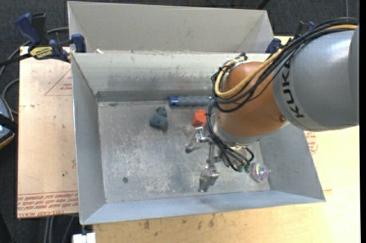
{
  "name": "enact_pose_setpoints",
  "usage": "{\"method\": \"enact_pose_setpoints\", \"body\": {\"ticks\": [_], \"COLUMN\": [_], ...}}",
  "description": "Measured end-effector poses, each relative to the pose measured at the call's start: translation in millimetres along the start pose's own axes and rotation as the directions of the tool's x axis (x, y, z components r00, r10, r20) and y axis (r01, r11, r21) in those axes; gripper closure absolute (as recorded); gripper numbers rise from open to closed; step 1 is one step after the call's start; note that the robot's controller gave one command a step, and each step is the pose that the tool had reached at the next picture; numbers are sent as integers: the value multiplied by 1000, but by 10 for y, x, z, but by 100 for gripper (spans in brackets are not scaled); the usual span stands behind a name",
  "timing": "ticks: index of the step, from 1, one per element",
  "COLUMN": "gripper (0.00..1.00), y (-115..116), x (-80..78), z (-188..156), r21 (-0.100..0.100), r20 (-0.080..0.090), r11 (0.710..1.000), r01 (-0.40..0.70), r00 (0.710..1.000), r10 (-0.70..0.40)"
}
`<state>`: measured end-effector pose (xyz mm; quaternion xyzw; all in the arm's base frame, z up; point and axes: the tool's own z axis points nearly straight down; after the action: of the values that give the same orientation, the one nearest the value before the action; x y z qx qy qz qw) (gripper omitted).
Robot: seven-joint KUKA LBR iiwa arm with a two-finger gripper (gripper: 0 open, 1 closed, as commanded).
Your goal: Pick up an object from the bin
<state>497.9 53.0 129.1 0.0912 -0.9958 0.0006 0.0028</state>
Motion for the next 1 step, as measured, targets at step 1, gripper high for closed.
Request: {"method": "enact_pose_setpoints", "body": {"ticks": [1], "gripper": [100], "y": [26], "x": [-33], "z": [-11], "r21": [-2], "r20": [7], "r11": [1000], "r01": [4], "r00": [1000], "r10": [-4]}}
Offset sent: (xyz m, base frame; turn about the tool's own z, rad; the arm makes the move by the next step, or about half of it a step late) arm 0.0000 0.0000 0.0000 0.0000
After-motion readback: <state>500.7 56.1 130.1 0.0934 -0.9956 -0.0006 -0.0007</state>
